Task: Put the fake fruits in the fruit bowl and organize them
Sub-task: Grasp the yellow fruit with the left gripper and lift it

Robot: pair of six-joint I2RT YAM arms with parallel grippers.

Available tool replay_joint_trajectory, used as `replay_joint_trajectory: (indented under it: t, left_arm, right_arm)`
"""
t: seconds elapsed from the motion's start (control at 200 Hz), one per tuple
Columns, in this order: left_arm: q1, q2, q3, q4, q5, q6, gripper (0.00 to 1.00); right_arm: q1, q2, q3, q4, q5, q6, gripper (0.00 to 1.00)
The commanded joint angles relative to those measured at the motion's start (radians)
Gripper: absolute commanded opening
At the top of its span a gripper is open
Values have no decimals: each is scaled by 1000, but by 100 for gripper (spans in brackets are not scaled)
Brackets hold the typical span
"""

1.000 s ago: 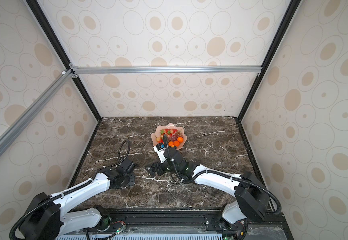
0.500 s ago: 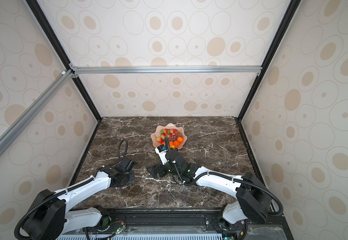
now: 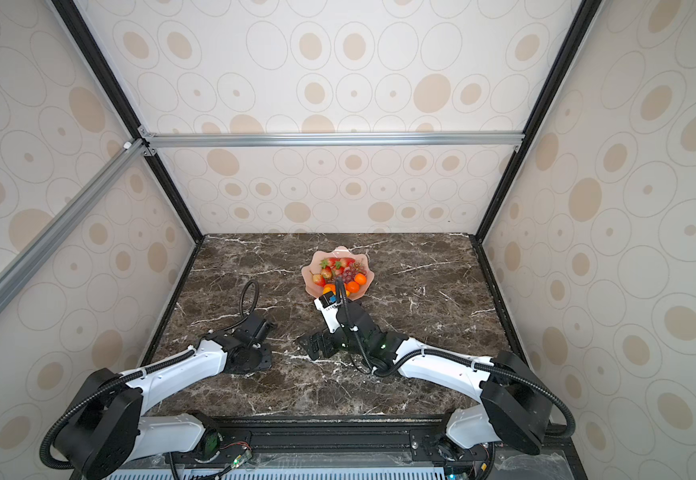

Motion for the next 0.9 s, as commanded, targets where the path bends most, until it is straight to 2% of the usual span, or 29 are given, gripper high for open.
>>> replay_joint_trajectory:
  t: [0.0,0.895]
  left_arm:
    - [7,19,4,-3,13,21,44]
    - [6,34,7,2,9,26,32]
  right_arm:
    - [7,-26,-16,27,21,-7,99]
    - [7,-29,-25,25,43,-12,99]
